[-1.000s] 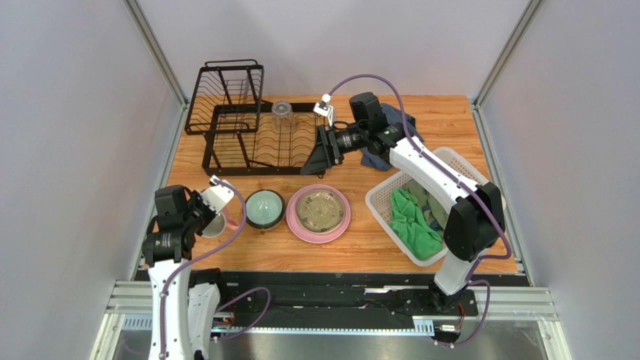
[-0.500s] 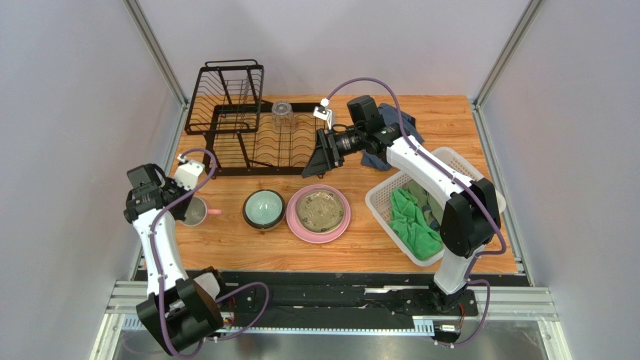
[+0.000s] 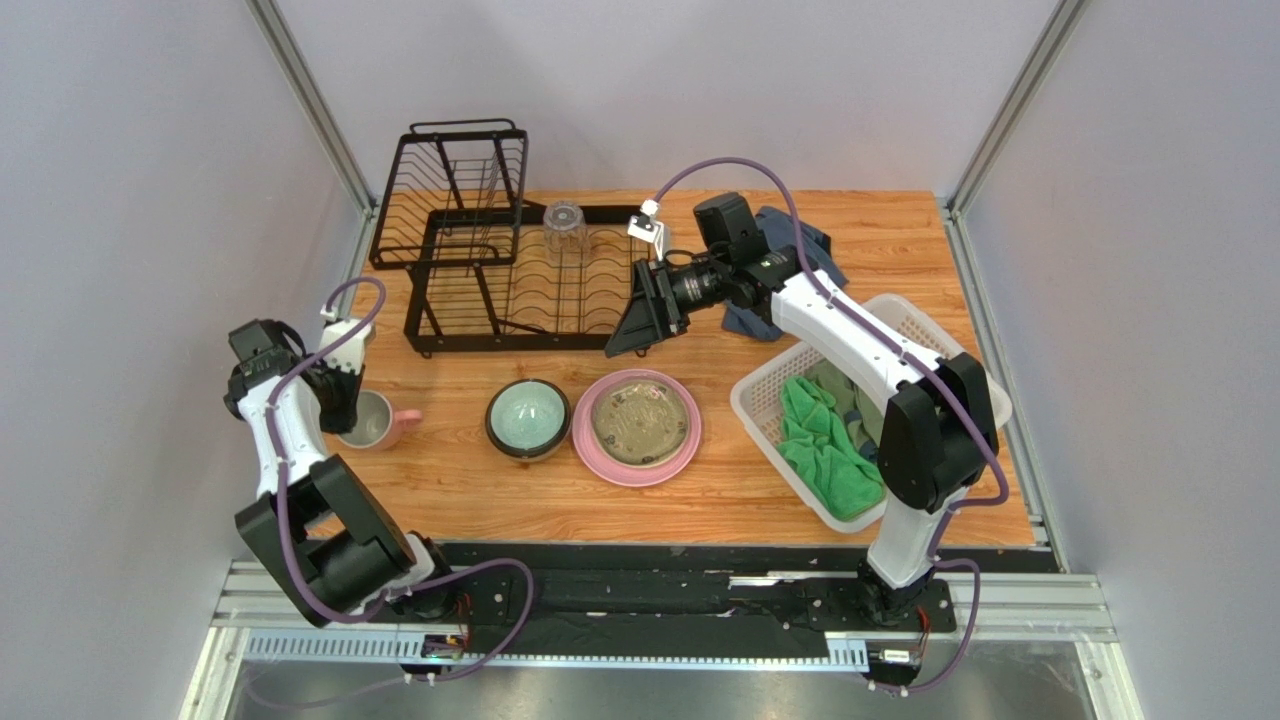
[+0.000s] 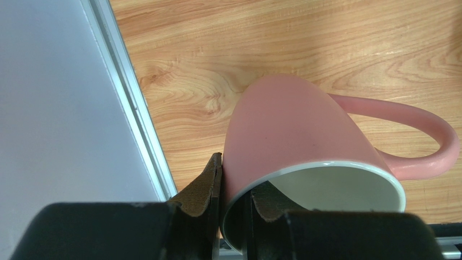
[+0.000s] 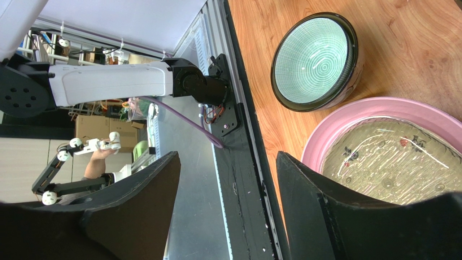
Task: Unload the mixed dishes from the dish rack
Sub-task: Place the cup at the center of the board.
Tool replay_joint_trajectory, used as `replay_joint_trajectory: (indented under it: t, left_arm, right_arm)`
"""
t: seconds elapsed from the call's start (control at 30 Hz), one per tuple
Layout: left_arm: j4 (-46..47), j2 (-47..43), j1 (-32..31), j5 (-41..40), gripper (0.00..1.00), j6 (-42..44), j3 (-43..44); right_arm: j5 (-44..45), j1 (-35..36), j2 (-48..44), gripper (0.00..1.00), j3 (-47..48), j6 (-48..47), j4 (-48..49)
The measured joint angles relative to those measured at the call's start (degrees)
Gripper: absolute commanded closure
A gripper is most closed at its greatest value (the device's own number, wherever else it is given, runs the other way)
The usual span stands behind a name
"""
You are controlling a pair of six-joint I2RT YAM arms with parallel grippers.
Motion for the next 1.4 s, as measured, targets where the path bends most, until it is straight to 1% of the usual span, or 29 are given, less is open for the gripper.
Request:
replay_joint_trajectory:
  t: [0.37,0.43,0.47,0.53,0.57,0.7,0.83,0.9,1.0,1.23,1.4]
  left_arm:
    - [1.6,8.6,0.4,-0.4,0.99,-1.3,2.1]
    - [1.6,9.4,0.4,-0.4,0.96,-1.4,2.7]
    - [1.5,9.7,0.4,-0.4,0.91,-1.4,3.1]
    - [1.6,10.1,0.4,-0.4,0.87,-1.4,3.4]
    - [1.5,10.2,0.4,-0.4,0.82,-1.4,3.6]
    - [1.0,10.7,0.4,-0.4,0.73,-1.2,3.9]
    - [-0.2,10.8,0.4,-0.2,0.68,-0.9,4.2]
    - [-0.2,10.8,0.4,-0.1,0.67,-0.8,4.4]
    - [-0.3,10.8,0.4,-0.1,0.63,-0.6,4.5]
    - [-0.9,10.8,0.4,0.1,0.52,-0.4,5.1]
    - [-1.3,10.8,0.4,0.9,0.49,-0.5,6.4]
  right_arm:
    - [0.0,0.0,0.1,0.32,0.4,-0.6,-0.6]
    - [0.0,0.0,0.3,0.32,0.7,-0.8,-0.7]
    - [0.0,0.0,0.4,0.32,0.8,-0.8,-0.8]
    - [0.0,0.0,0.7,0.32,1.0,-0.9,-0.9]
    - [0.0,0.0,0.9,0.32,1.0,-1.0,-0.9]
    - [0.0,0.0,1.7,0.32,1.4,-1.1,-1.2]
    - [0.1,0.0,2.3,0.32,1.8,-1.2,-1.2]
    - [0.0,0.0,2.4,0.32,1.8,-1.2,-1.3]
    - [0.1,0.0,2.6,0.32,1.8,-1.2,-1.4]
    - [0.0,0.0,2.6,0.32,1.8,-1.3,-1.4]
    - [0.0,0.0,2.6,0.32,1.8,-1.5,-1.5]
